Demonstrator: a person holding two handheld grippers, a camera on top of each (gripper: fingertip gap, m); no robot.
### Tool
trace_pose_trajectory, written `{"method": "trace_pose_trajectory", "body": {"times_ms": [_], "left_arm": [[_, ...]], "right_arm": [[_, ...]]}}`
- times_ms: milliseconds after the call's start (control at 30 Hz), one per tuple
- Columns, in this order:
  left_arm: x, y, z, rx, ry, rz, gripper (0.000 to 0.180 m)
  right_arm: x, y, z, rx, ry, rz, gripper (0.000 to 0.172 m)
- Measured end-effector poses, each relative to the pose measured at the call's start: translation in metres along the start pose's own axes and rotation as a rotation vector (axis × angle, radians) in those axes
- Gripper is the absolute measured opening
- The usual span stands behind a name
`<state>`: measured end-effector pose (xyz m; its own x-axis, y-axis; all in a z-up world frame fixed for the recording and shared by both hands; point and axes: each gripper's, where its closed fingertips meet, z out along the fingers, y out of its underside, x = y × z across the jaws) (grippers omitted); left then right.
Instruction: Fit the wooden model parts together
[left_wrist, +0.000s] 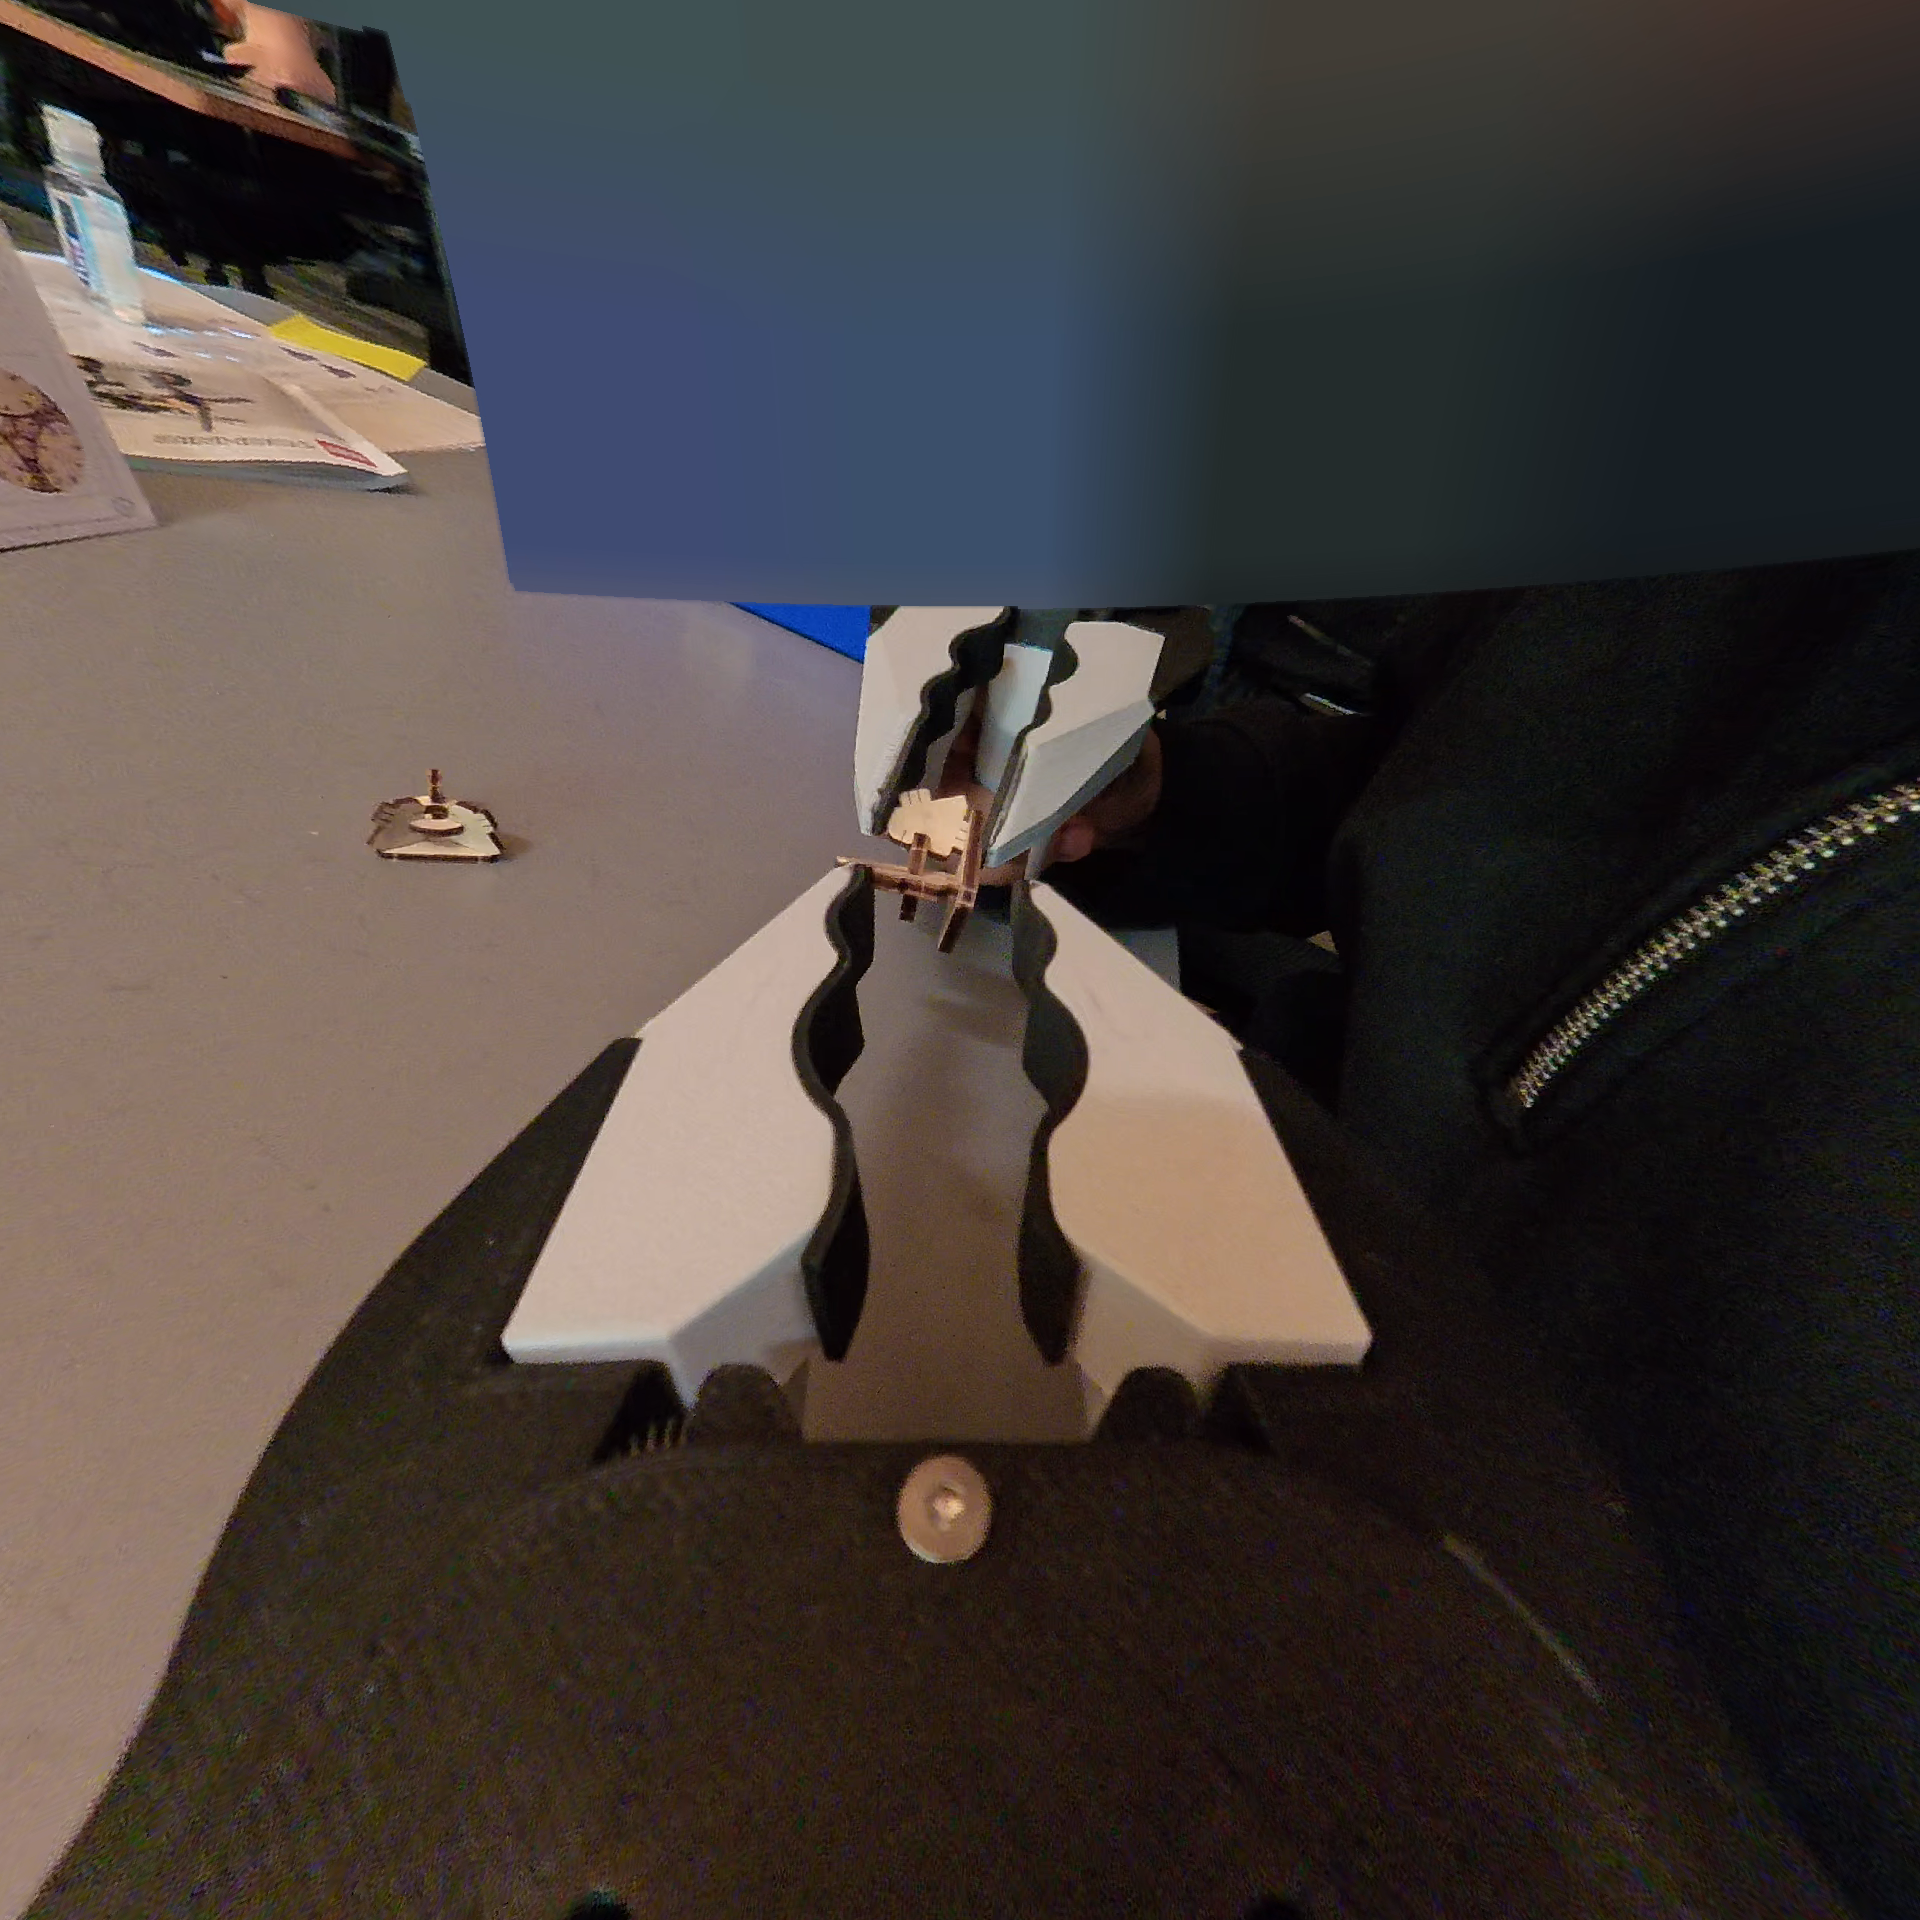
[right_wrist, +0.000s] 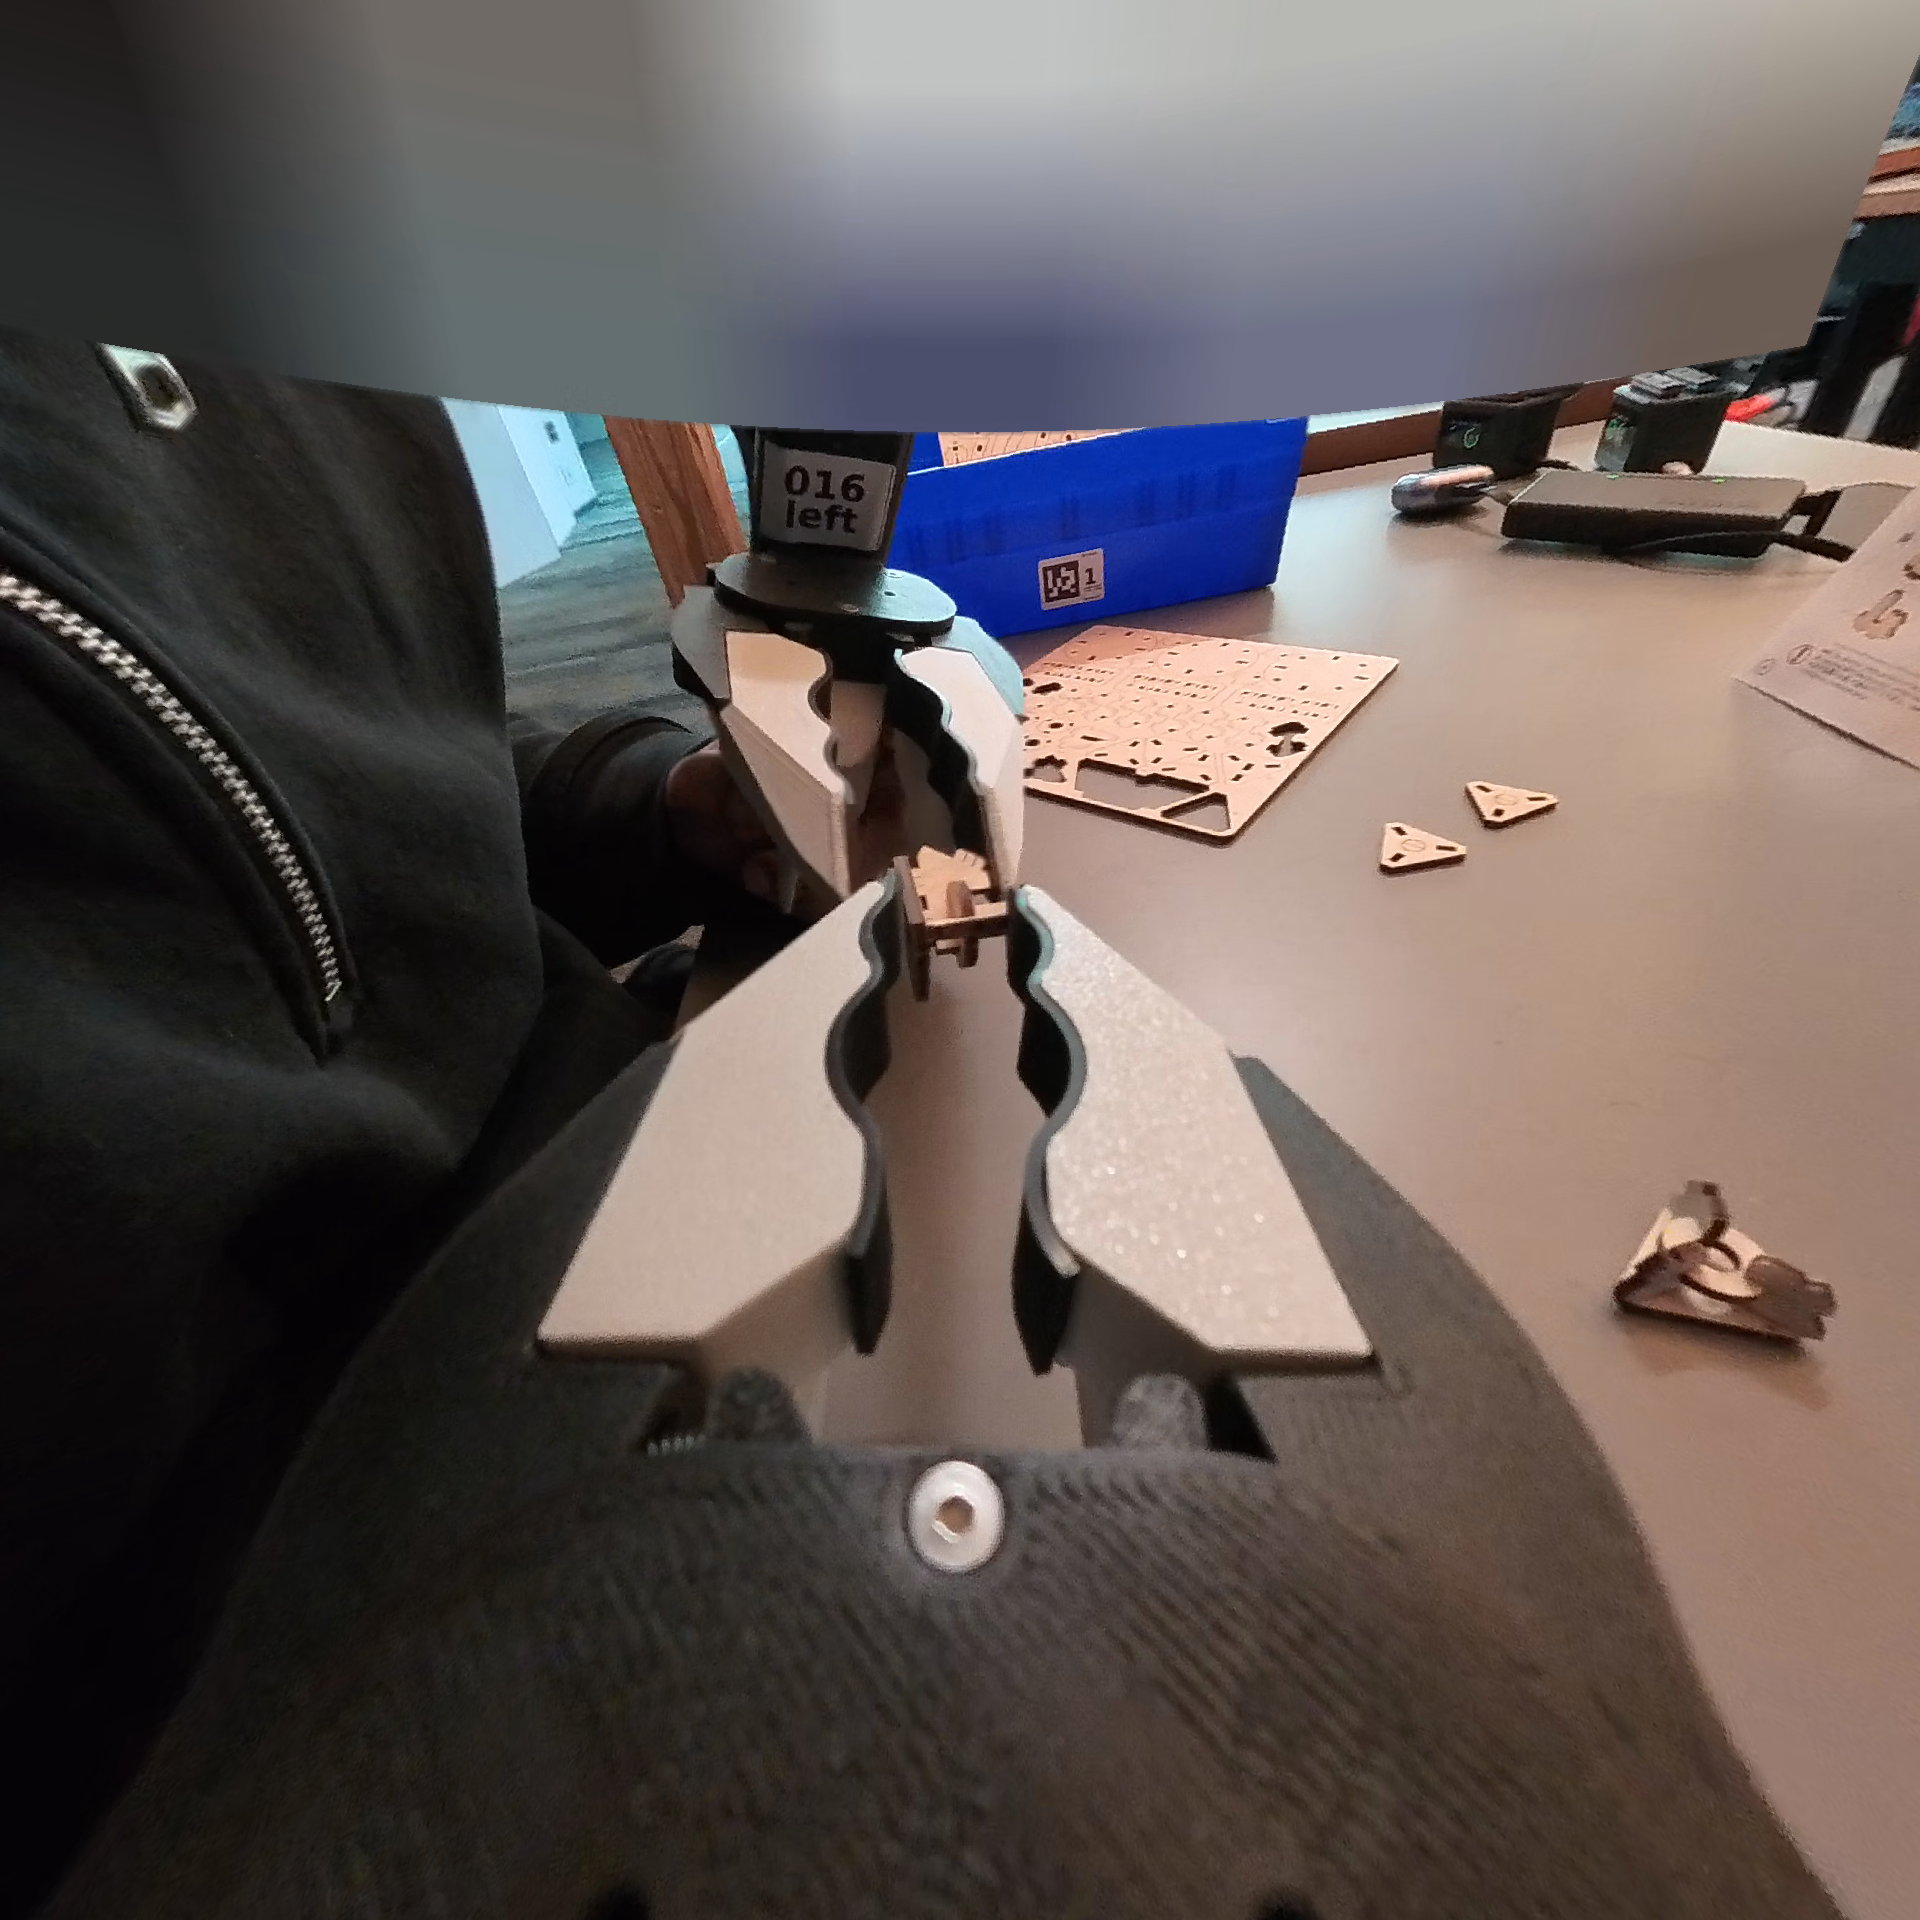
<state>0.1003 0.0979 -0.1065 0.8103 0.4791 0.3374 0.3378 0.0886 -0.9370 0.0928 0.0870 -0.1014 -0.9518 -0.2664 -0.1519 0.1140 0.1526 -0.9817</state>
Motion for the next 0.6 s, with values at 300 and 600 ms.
{"method": "trace_pose_trajectory", "body": {"times_ms": [300, 600], "left_arm": [[0.0039, 0.0027, -0.0001, -0.019, 0.05, -0.023, 0.016], [0.0075, 0.0059, 0.0017, -0.045, 0.081, -0.031, 0.017]], "right_arm": [[-0.0065, 0.0032, -0.0023, -0.006, -0.084, 0.055, 0.018], [-0.009, 0.0042, -0.0052, -0.008, -0.112, 0.052, 0.018]]}}
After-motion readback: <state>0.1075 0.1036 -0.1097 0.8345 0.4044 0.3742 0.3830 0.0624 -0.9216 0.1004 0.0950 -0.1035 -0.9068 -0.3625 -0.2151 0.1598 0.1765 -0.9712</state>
